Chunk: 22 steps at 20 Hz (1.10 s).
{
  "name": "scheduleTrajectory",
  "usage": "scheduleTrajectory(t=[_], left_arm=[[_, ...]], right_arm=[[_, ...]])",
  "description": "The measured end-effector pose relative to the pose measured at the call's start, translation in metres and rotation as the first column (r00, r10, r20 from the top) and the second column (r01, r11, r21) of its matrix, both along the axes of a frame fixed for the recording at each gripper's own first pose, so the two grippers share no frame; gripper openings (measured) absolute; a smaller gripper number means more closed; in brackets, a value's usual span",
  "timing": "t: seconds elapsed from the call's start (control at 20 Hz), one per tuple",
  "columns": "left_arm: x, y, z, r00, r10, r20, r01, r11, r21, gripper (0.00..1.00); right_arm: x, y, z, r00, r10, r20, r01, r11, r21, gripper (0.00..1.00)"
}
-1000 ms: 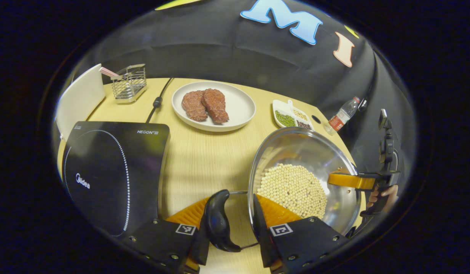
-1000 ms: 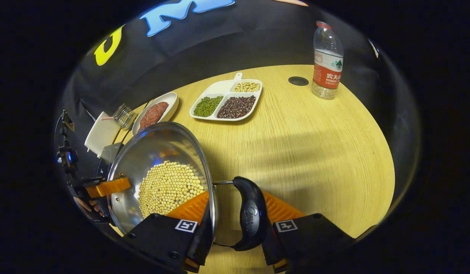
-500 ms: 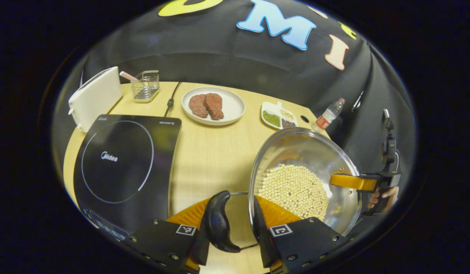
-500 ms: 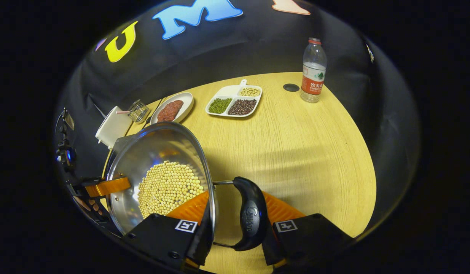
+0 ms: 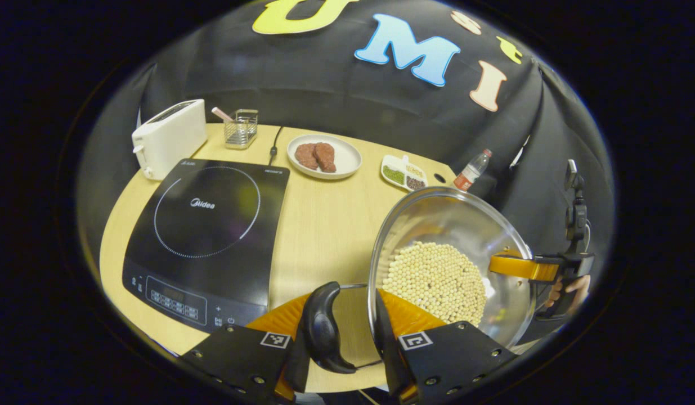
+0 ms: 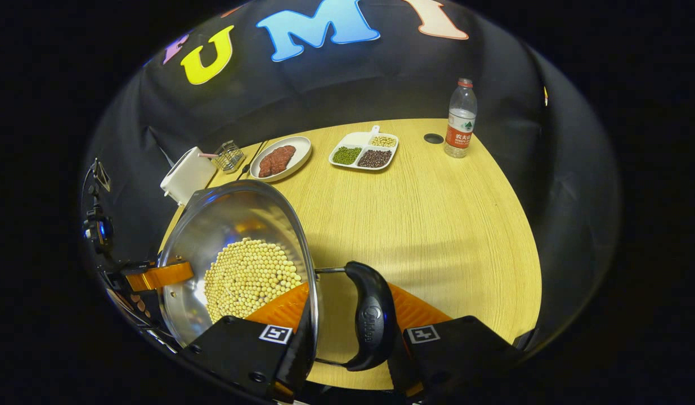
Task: First push the handle of the pot to place it horizontally, then grasp the pot with both hands and set it on the induction cooktop.
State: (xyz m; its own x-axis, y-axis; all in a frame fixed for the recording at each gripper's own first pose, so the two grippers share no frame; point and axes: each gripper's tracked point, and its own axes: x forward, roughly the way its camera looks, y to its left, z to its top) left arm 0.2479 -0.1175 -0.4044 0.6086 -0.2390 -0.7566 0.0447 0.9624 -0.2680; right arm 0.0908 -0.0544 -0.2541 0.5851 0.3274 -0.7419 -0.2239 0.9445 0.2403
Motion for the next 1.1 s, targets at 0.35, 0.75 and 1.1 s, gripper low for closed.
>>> scheduleTrajectory(t=[0.35,0.75,1.1], left_arm=[[0.006,0.002,-0.002,1.0,-0.011,-0.009,0.011,1.0,0.002,0.54],[0.007,0.003,-0.001,1.0,-0.014,0.027,0.014,1.0,-0.001,0.54],[0.0,0.014,-0.001,1.0,0.011,0.029,-0.011,1.0,-0.024,0.51]], right_arm=[[-0.034,0.043,0.007,0.999,-0.032,-0.011,0.032,0.999,-0.012,0.56],[-0.035,0.105,0.02,0.999,-0.036,0.002,0.036,0.999,-0.007,0.57],[-0.021,0.165,0.029,1.0,-0.007,0.017,0.007,1.0,-0.027,0.56]])
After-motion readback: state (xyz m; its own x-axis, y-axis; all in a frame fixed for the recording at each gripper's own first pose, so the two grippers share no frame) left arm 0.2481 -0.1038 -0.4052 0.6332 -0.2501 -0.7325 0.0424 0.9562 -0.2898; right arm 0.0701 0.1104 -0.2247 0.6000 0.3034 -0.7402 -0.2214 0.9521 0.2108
